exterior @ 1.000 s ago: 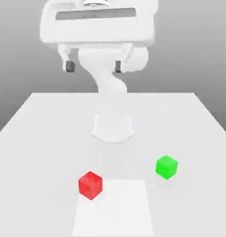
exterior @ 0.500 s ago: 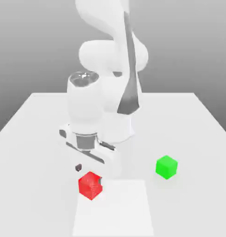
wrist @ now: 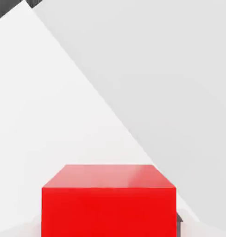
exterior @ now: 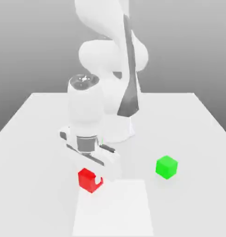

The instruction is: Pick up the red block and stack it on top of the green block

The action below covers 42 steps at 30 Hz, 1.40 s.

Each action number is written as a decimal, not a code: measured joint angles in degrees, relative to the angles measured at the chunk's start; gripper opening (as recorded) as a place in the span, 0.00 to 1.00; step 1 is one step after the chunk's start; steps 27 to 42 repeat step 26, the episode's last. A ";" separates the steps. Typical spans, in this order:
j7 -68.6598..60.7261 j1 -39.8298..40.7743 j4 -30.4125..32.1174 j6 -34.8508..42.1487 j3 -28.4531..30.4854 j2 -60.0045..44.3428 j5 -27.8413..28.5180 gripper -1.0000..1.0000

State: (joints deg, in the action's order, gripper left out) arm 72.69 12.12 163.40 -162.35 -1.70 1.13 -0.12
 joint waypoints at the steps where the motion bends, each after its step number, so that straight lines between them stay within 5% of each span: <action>1: -0.73 -2.21 0.48 1.20 -0.97 1.71 -0.83 0.00; 13: -11.43 -31.68 8.14 9.47 -14.77 17.84 -12.02 0.00; 23: -5.79 -28.18 8.28 -5.44 -18.95 2.86 -3.14 0.00; 24: -5.30 -28.04 8.28 -7.01 -18.86 1.29 -2.41 1.00; 42: -5.30 -28.09 8.28 -7.01 -18.86 1.29 -2.41 1.00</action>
